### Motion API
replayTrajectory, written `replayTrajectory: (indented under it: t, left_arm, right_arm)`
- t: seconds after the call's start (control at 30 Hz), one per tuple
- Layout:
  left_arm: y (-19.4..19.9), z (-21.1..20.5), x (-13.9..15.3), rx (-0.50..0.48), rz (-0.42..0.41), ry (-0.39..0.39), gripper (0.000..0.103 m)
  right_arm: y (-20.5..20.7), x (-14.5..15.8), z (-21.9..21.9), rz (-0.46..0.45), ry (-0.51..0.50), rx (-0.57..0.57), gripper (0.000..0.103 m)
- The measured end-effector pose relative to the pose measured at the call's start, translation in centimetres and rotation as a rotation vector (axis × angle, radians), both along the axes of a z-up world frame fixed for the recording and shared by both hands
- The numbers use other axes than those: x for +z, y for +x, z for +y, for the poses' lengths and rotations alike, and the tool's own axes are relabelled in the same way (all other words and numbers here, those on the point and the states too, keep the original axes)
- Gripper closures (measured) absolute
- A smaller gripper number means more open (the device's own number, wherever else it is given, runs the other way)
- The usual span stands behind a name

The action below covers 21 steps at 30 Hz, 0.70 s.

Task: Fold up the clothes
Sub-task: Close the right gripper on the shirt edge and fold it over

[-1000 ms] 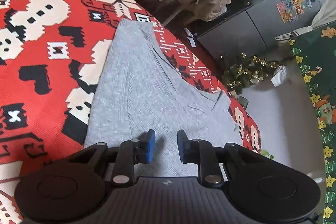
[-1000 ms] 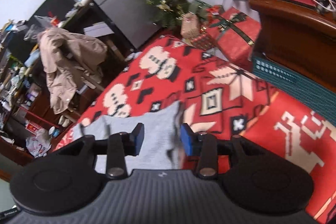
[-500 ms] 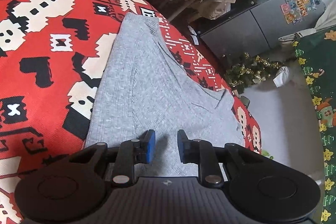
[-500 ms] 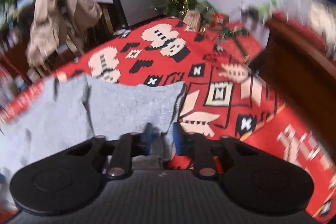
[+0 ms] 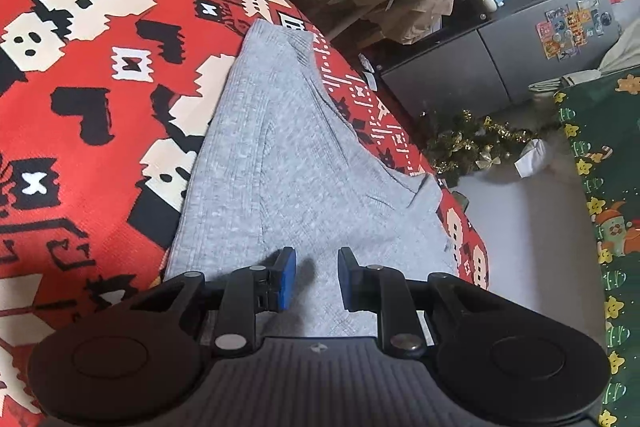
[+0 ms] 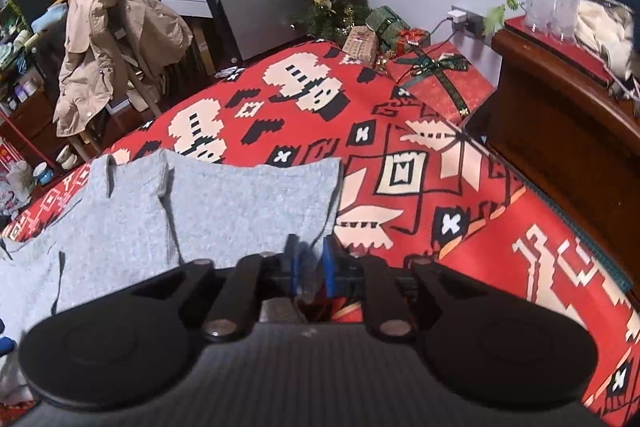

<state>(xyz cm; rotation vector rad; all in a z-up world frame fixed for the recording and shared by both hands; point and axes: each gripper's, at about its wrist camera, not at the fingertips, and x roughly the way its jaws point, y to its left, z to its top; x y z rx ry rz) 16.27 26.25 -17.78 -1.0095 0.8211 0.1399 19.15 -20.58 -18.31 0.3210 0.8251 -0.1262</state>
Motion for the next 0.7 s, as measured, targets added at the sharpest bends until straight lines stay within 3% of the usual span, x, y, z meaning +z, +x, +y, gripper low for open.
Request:
replayTrajectory:
  t: [0.1,0.17,0.23,0.27,0.3,0.5,0.7]
  left_arm:
    - [0.0,0.3,0.0,0.004,0.003,0.002,0.082]
    - [0.0,0.5,0.1,0.011,0.001,0.005,0.082]
    - [-0.1,0.8,0.2,0.018,-0.001,0.004,0.082]
    - [-0.2,1.0,0.2,0.022,-0.001,0.004,0.082]
    - [-0.3,1.2,0.3,0.025,-0.001,0.007,0.082]
    - [-1.1,2.9,1.6,0.057,-0.024,0.031,0.082]
    - [-2.4,4.8,2.2,0.097,-0.05,0.004,0.082]
  right_arm:
    - [0.4,-0.3,0.6,0.009,-0.019,0.009,0.072]
    - [0.8,-0.6,1.6,0.012,-0.087,0.014,0.072]
    - [0.9,-0.7,2.3,0.014,-0.132,0.025,0.084]
    - [1.0,-0.7,2.4,0.013,-0.112,0.03,0.099]
    - [1.0,-0.6,2.5,0.01,-0.091,0.035,0.099]
    - [-0.4,3.6,4.4,-0.153,0.004,0.094,0.099]
    - [-1.9,7.8,11.9,-0.277,0.004,0.297,0.099]
